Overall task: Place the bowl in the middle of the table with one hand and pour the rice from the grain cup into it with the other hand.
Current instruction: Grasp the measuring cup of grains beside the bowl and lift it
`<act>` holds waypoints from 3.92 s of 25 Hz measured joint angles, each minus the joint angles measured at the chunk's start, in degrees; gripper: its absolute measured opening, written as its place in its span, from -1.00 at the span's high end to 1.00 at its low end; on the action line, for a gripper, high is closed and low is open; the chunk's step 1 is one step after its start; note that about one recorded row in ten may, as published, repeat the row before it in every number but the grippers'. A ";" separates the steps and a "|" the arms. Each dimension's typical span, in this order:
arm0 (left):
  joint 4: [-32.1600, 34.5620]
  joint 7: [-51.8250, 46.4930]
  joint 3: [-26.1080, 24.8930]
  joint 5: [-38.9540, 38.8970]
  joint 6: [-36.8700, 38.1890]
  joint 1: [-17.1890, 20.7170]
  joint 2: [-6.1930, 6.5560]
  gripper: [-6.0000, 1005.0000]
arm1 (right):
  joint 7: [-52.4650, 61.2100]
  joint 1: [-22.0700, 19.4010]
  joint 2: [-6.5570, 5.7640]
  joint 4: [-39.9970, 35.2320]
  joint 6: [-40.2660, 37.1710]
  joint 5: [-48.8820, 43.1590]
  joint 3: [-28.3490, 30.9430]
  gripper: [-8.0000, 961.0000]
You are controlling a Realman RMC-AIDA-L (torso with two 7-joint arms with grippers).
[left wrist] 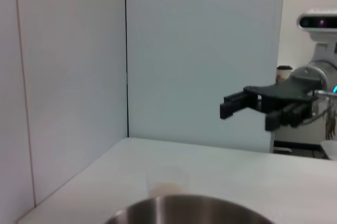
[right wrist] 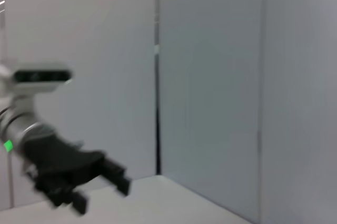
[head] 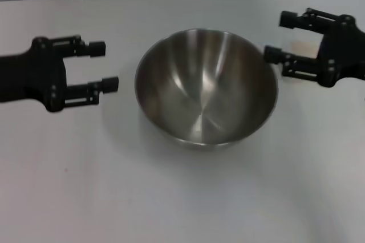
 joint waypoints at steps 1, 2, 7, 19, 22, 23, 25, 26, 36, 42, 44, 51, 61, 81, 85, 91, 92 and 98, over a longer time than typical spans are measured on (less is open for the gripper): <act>-0.67 3.40 -0.23 0.84 -0.60 1.51 -1.04 -0.39 | -0.42 -0.18 0.02 2.01 0.06 0.65 1.59 -0.53; -1.13 4.91 -0.37 1.91 -0.79 2.04 -1.52 -0.39 | -0.42 -0.18 0.02 2.01 0.06 0.65 1.59 -0.53; -3.01 8.87 -0.45 3.04 -0.72 2.86 -2.03 -0.39 | -2.56 -2.03 0.19 6.42 0.44 2.16 6.60 -0.53; -4.22 11.03 -0.64 2.65 0.14 2.91 -2.03 -0.39 | -26.81 -3.97 0.13 31.64 1.50 12.38 21.55 -0.53; -4.27 10.91 -0.73 2.50 0.17 2.80 -2.06 -0.39 | -32.37 -2.66 -0.01 37.69 1.86 12.51 25.54 -0.53; -4.27 10.91 -0.82 2.47 0.14 2.78 -2.11 -0.39 | -34.28 -2.23 -0.03 39.30 2.14 12.52 26.80 -0.53; -4.27 10.92 -0.98 2.43 0.12 2.76 -2.18 -0.39 | -37.23 -1.26 -0.03 41.98 3.02 12.54 28.86 -0.53; -4.26 10.94 -2.19 2.32 0.34 2.82 -2.60 -0.39 | -38.76 -0.30 -0.04 43.80 4.14 12.56 29.71 -0.53; -4.33 10.74 -3.66 2.28 0.64 3.17 -3.00 -0.39 | -43.62 4.89 -0.11 48.82 9.90 12.60 30.11 -0.53; -4.30 10.74 -3.83 2.19 0.69 3.19 -3.21 -0.39 | -43.82 7.94 -0.22 50.24 13.86 12.18 29.38 -0.53; -4.13 10.71 -3.83 2.18 0.70 3.18 -3.29 -0.39 | -42.73 8.36 -0.32 50.64 14.16 11.59 29.10 -0.53; -4.10 10.71 -5.20 2.09 0.67 3.17 -3.32 -0.39 | -42.52 9.11 -0.31 52.11 16.67 10.82 29.02 -0.53; -3.86 11.02 -5.30 2.09 0.22 2.68 -3.32 -0.39 | -42.66 11.79 -0.28 53.90 20.97 10.81 29.04 -0.53; -3.83 11.23 -5.91 2.11 -0.03 1.77 -3.09 -0.39 | -42.44 14.44 -0.32 54.65 25.26 10.81 27.53 -0.53; -3.83 11.31 -5.91 2.16 -0.19 1.57 -3.01 -0.39 | -42.32 14.56 -0.32 54.63 25.49 10.78 27.42 -0.53; -3.83 11.33 -5.91 2.15 -0.30 1.28 -2.86 -0.39 | -42.15 15.64 -0.31 54.63 28.65 10.73 27.37 -0.53; -3.83 11.33 -5.91 2.15 -0.39 1.20 -2.84 -0.39 | -42.15 15.64 -0.31 54.63 28.65 10.73 27.37 -0.53; -3.81 11.33 -5.91 2.16 -0.61 0.88 -2.78 -0.39 | -42.15 16.56 -0.32 54.65 29.31 10.73 26.99 -0.53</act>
